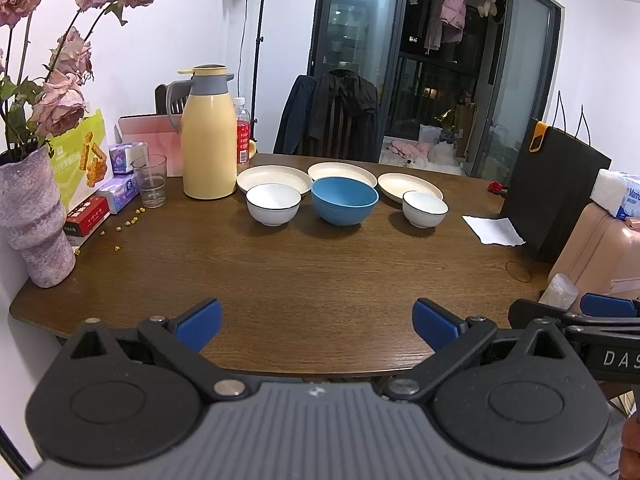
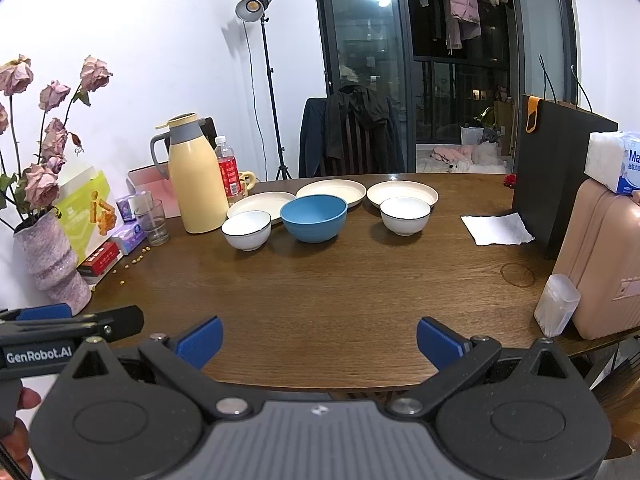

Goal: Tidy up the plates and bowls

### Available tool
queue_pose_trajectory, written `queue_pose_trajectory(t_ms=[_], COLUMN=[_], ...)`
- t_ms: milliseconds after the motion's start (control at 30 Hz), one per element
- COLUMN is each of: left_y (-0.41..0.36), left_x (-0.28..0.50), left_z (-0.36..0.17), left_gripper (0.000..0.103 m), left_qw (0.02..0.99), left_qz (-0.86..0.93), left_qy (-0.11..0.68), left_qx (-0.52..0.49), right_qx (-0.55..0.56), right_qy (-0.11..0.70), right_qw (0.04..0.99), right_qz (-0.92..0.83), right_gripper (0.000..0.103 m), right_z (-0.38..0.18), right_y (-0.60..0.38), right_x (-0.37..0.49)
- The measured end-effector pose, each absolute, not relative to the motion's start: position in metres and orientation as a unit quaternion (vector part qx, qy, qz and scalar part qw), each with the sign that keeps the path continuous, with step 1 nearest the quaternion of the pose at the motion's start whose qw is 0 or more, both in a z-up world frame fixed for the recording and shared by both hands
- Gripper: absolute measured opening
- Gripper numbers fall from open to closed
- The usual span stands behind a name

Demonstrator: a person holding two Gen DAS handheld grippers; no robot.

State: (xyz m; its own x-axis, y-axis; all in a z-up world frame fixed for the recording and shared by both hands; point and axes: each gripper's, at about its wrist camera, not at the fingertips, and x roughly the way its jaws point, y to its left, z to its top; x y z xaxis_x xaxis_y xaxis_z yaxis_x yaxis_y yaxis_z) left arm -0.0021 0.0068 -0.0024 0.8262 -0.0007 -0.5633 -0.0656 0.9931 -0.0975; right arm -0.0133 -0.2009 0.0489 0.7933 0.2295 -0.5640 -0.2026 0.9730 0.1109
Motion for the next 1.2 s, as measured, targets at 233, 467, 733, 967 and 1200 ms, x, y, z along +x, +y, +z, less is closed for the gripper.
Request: queue_pose_trajectory(t_ms=[233, 467, 733, 967, 1200], left_y=[0.0069, 0.0077, 0.0122, 0.0133, 0.0126], left_x=[-0.0023, -0.0025, -0.0066, -0.0074, -0.0077], left_z=[-0.0021, -0.0023, 0.0016, 0.0021, 0.0032], left_gripper=[0.103, 0.103, 0.103, 0.103, 0.103], left_qw=[0.954, 0.954, 0.955, 0.955, 0.955], left_qz=[0.016, 0.016, 0.016, 0.016, 0.016], left_qy=[0.294, 0.294, 0.292, 0.292, 0.291], left_qx=[-0.057, -0.057, -0.058, -0.057, -0.058], right_qx=[0.021, 0.02, 0.02, 0.02, 0.017], right_qy=[0.3, 0.299, 0.299, 0.298, 0.296], right_qw=[0.947, 0.947, 0.947, 0.947, 0.948], right_qz=[0.115, 0.116, 0.116, 0.116, 0.116], right_gripper=[0.103, 0.103, 0.103, 0.103, 0.103], right_z=[0.0507, 0.0521, 0.0528, 0.0523, 0.0537], right_y=[-0.1997, -0.1984, -0.1968, -0.1967, -0.1957], right_x=[-0.0127, -0.0109, -0.0101, -0.0103, -0.0078])
